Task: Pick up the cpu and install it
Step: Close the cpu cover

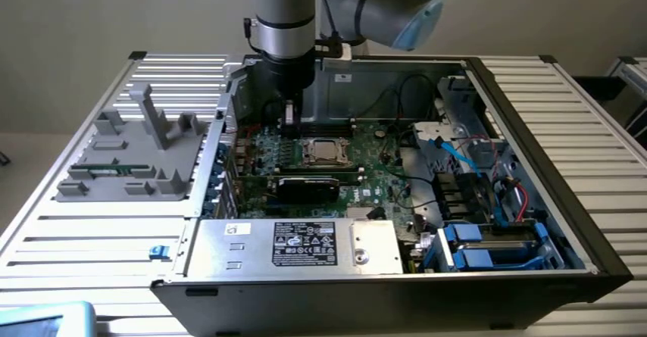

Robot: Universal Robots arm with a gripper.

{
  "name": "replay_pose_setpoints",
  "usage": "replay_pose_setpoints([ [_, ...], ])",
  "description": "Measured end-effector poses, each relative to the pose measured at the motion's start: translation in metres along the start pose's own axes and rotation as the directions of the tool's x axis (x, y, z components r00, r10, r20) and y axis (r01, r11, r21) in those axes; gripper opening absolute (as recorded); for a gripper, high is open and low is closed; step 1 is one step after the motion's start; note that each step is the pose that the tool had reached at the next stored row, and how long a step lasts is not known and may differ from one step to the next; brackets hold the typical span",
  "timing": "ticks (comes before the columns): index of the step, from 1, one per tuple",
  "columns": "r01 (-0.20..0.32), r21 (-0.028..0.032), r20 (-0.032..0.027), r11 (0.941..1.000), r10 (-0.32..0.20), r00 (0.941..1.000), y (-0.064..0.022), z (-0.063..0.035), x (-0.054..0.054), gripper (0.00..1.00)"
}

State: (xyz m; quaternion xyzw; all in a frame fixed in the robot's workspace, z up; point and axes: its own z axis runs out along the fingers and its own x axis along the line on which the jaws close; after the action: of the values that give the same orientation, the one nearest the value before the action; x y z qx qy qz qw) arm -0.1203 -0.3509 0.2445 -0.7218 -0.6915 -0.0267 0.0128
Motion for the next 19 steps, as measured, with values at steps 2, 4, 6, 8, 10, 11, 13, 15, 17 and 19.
replay_pose_setpoints([
  [2, 0.0, -0.0001, -0.0002, 1.0, 0.0, 1.0, -0.0001, -0.0082, 0.0, 0.11],
  [4, 0.0, -0.0001, -0.0006, 1.0, 0.0, 1.0, -0.0009, -0.0164, 0.001, 0.11],
  [6, 0.0, -0.0001, -0.0007, 1.0, 0.0, 1.0, -0.0019, -0.0226, 0.001, 0.11],
  [8, 0.0, 0.0, -0.0006, 1.0, 0.0, 1.0, -0.0034, -0.0279, 0.002, 0.11],
  [10, 0.0, -0.0003, -0.0007, 1.0, 0.0, 1.0, -0.005, -0.034, 0.003, 0.11],
  [11, 0.0, -0.0003, -0.0006, 1.0, 0.0, 1.0, -0.0058, -0.0374, 0.003, 0.11],
  [13, 0.0, -0.0008, -0.0008, 1.0, 0.0, 1.0, -0.0071, -0.0424, 0.004, 0.11],
  [15, 0.0, -0.0024, -0.0007, 1.0, 0.0, 1.0, -0.0083, -0.0448, 0.006, 0.11],
  [17, 0.0, -0.0038, -0.0008, 1.0, 0.0, 1.0, -0.0093, -0.0473, 0.008, 0.11],
  [19, 0.0, -0.0062, -0.0009, 1.0, 0.0, 1.0, -0.0106, -0.05, 0.01, 0.11],
])
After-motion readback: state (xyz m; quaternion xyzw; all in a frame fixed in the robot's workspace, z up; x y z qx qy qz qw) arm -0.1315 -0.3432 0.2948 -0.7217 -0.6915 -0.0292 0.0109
